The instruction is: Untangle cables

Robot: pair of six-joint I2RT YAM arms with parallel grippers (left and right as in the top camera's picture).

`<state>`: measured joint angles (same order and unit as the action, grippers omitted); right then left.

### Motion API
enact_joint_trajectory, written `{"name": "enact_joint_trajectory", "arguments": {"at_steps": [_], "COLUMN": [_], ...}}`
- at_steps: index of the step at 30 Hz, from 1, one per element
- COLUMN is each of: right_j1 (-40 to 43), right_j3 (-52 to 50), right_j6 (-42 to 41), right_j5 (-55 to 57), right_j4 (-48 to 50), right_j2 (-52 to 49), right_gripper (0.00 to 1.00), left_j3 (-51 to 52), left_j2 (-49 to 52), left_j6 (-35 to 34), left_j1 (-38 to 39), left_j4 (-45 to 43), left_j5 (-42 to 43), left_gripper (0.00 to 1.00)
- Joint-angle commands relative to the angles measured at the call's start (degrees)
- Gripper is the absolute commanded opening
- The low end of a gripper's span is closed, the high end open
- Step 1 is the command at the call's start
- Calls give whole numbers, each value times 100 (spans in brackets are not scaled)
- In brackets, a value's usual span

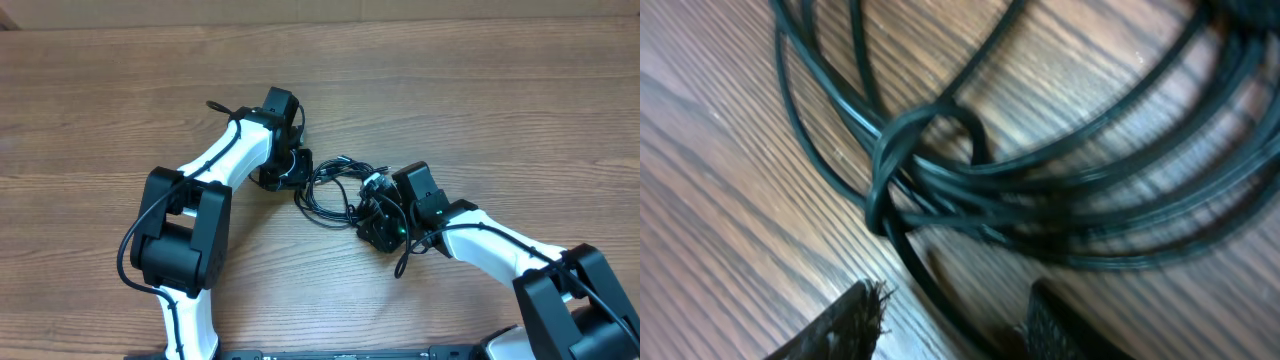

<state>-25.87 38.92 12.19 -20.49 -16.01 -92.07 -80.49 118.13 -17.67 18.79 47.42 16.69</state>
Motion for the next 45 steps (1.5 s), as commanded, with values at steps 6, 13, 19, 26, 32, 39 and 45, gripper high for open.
{"name": "enact_joint_trajectory", "arguments": {"at_steps": [6, 13, 19, 26, 32, 39, 45], "right_j1": [-83, -85, -85, -87, -232, -258, -258], "right_j3": [-31, -20, 72, 422, 463, 765, 852], "right_j6": [11, 7, -33, -37, -186, -188, -186], "right_j5": [103, 131, 63, 63, -258, -256, -256], "right_j4": [-85, -529, -535, -448, -28, -409, -1169], "right_j2": [-514, -503, -503, -501, -501, -321, -59], "right_gripper": [10, 4, 4, 4, 4, 25, 29], "left_j3": [42, 42, 42, 61, 68, 68, 68], "left_j2": [66, 66, 66, 66, 66, 66, 66], "left_j6": [101, 94, 96, 98, 101, 101, 101], "left_j1": [39, 39, 42, 44, 44, 44, 44], "left_j4": [-66, -118, -186, -184, -186, -188, -188], "left_j5": [-55, -9, 286, 282, 282, 280, 258], "left_gripper": [6, 6, 4, 4, 4, 4, 4]}}
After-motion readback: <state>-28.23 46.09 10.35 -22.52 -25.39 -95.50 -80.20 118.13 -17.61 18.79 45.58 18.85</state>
